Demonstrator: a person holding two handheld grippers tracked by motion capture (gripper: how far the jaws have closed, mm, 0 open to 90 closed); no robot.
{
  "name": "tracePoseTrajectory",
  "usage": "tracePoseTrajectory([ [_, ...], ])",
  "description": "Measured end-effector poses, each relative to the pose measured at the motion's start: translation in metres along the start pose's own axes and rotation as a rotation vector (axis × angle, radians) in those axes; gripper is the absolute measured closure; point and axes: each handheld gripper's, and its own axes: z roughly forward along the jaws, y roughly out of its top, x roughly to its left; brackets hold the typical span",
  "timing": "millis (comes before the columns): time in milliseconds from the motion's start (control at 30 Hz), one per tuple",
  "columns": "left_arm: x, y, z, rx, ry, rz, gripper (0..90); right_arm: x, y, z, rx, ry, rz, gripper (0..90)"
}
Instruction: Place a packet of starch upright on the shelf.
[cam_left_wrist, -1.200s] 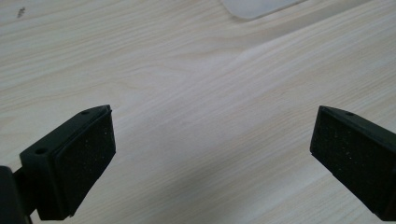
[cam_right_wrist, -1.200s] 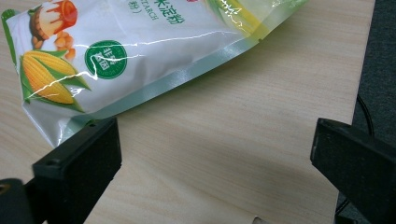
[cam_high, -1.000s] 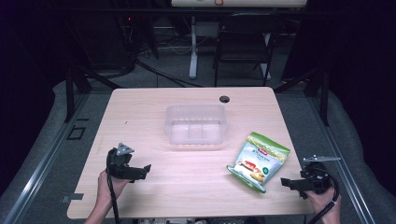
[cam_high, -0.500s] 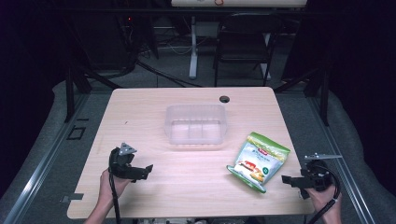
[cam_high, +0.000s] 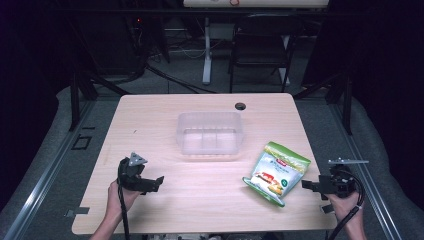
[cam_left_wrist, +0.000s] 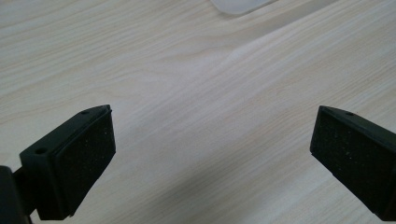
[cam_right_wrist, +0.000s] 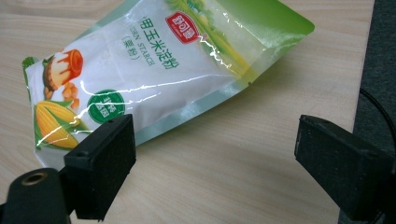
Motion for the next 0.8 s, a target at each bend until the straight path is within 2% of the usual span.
tracePoseTrajectory([
  [300, -0.003, 0.002, 0.002, 0.0, -0.001, 0.014, 0.2, -0.005, 0.015, 0.014, 0.002, 0.001, 0.005, 14.1],
  [367, -0.004, 0.002, 0.002, 0.002, -0.003, 0.016, 0.2, -0.005, 0.019, 0.018, 0.017, 0.007, 0.003, 14.2],
  [433, -0.004, 0.002, 0.001, 0.005, -0.008, 0.019, 0.2, -0.004, 0.023, 0.021, 0.021, -0.008, 0.004, 14.5],
  [500, -0.004, 0.002, 0.001, 0.005, -0.006, 0.019, 0.2, -0.005, 0.027, 0.024, 0.018, -0.004, 0.013, 14.8],
  [600, -0.004, 0.002, 0.003, 0.01, -0.006, 0.022, 0.2, -0.008, 0.032, 0.028, 0.022, -0.025, 0.025, 15.6],
  [800, -0.007, 0.003, 0.001, 0.002, -0.004, 0.041, 0.2, -0.02, 0.038, 0.033, 0.017, -0.012, 0.057, 15.8],
])
